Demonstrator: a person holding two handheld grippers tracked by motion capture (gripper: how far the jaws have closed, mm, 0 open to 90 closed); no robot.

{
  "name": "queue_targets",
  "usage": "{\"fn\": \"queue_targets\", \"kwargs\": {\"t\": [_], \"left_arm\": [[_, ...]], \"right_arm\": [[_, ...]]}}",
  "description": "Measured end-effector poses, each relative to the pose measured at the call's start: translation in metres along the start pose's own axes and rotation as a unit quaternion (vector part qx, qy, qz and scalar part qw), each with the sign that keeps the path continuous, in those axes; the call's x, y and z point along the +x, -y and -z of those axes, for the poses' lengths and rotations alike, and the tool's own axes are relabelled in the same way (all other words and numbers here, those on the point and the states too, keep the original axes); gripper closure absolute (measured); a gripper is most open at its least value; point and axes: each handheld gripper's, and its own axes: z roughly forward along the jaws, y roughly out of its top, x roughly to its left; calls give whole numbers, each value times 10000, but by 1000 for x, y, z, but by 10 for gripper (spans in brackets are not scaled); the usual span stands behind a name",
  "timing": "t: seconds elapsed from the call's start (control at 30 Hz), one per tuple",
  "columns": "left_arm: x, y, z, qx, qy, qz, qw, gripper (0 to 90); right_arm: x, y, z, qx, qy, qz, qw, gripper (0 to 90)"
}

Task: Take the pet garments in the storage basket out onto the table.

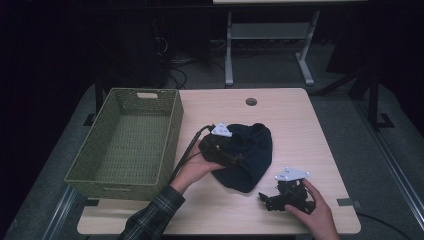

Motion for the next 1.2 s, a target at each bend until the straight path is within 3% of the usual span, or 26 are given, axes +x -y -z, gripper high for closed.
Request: {"fn": "queue_targets", "kwargs": {"t": [0.3, 0.67, 0.9, 1.07, 1.2], "left_arm": [[-15, 19, 11, -37, -139, 50, 9999, 135], [-21, 50, 24, 49, -297, 176, 9994, 136], [-27, 69, 24, 254, -506, 200, 9982, 135], [-31, 82, 19, 618, -842, 71, 9945, 135], [-33, 90, 17, 742, -854, 162, 9934, 135]], "right_arm": [[0, 0, 0, -3, 6, 4, 10000, 0], [0, 0, 0, -3, 6, 2, 10000, 0], [0, 0, 0, -2, 5, 2, 10000, 0], [0, 0, 0, -1, 6, 5, 10000, 0], [0, 0, 0, -3, 6, 7, 10000, 0]]}}
